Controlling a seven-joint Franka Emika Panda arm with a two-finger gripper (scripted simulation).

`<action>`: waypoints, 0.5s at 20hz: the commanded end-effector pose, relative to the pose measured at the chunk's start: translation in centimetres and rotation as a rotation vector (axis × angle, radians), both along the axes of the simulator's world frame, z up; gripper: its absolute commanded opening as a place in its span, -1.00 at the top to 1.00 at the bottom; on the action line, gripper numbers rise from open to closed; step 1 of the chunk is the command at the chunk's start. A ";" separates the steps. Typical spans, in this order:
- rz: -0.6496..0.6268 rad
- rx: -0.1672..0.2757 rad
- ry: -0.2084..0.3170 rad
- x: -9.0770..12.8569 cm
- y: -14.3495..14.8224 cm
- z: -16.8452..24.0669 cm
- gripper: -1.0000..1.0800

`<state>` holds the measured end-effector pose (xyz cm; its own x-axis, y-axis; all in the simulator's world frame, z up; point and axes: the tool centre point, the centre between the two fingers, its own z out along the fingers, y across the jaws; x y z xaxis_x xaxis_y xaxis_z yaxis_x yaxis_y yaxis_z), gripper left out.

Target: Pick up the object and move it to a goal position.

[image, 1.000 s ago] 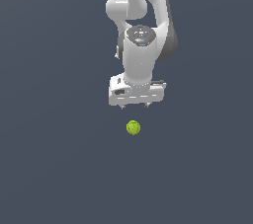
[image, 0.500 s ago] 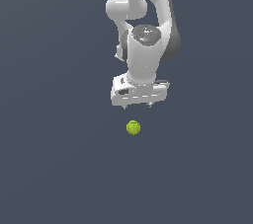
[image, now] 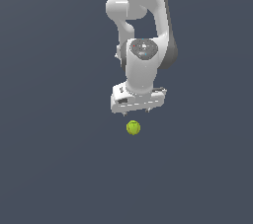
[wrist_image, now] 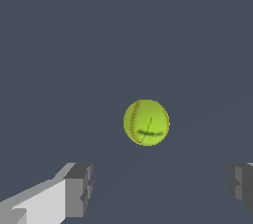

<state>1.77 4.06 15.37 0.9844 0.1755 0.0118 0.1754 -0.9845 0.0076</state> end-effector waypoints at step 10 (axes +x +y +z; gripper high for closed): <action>0.073 0.005 0.012 1.3 -0.7 -5.8 -0.92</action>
<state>2.94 3.42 10.06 0.9707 0.2403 0.0002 0.2403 -0.9707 0.0011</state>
